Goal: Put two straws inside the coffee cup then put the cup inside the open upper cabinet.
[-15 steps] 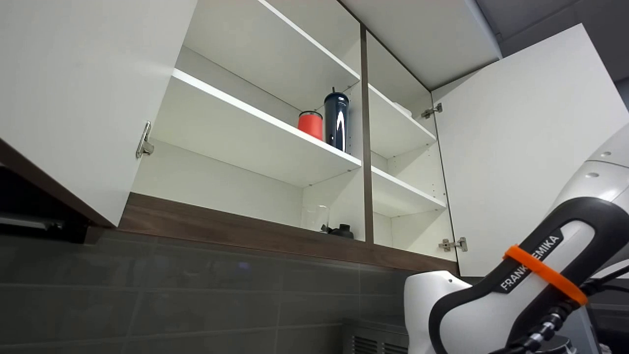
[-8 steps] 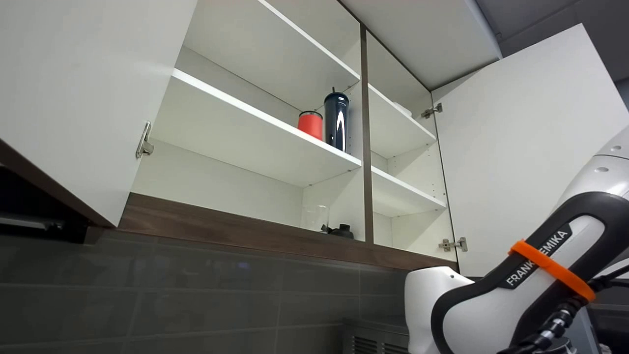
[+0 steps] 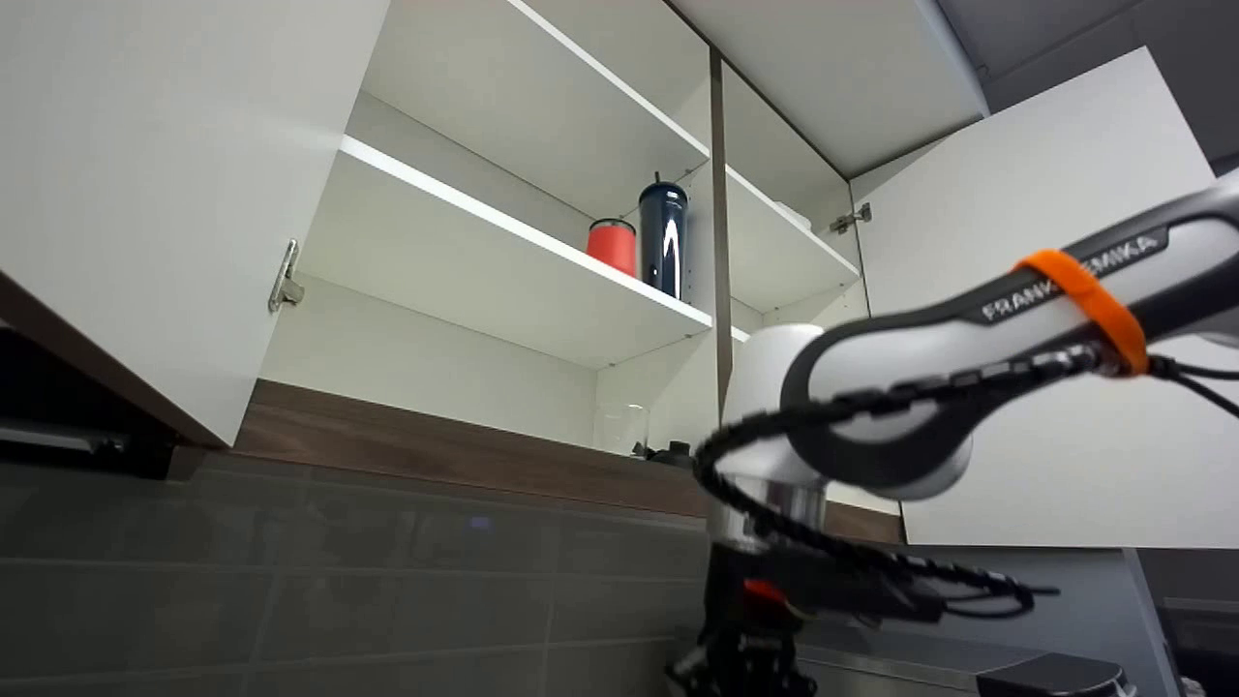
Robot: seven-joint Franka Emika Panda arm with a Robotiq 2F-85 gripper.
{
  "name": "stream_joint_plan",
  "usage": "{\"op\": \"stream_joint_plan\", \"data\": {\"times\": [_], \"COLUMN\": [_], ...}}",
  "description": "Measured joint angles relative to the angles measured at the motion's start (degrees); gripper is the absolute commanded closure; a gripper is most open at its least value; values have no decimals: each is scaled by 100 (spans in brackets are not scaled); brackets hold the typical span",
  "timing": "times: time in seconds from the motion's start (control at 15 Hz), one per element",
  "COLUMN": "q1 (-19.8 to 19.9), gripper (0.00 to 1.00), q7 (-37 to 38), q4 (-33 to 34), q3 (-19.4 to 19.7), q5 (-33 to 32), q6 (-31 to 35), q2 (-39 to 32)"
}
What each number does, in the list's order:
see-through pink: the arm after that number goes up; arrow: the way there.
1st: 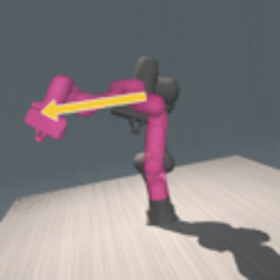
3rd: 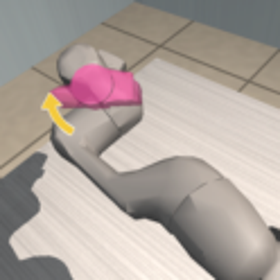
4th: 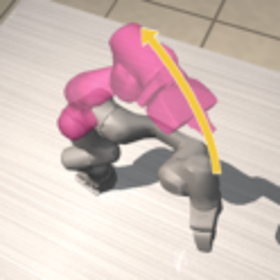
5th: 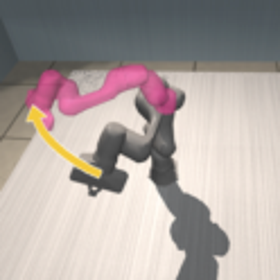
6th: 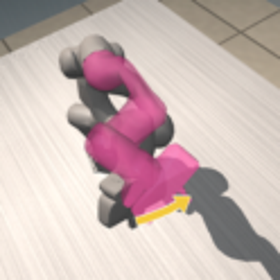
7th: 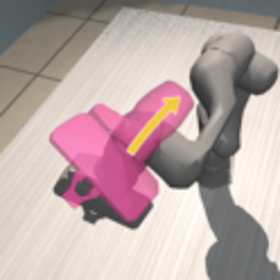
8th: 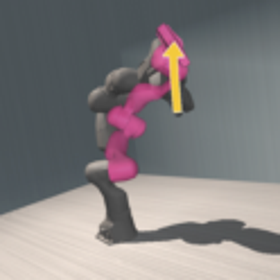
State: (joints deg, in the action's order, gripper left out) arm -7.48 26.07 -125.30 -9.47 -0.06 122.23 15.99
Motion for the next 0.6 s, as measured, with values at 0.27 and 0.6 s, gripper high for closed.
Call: {"op": "stream_joint_plan", "data": {"times": [0.27, 0.6], "q1": [-130, -88], "gripper": [97, 99], "q7": [-580, -578], "q4": [995, 926], "q3": [-167, -168], "q5": [50, 49], "q6": [-661, -662], "q2": [41, 2]}}
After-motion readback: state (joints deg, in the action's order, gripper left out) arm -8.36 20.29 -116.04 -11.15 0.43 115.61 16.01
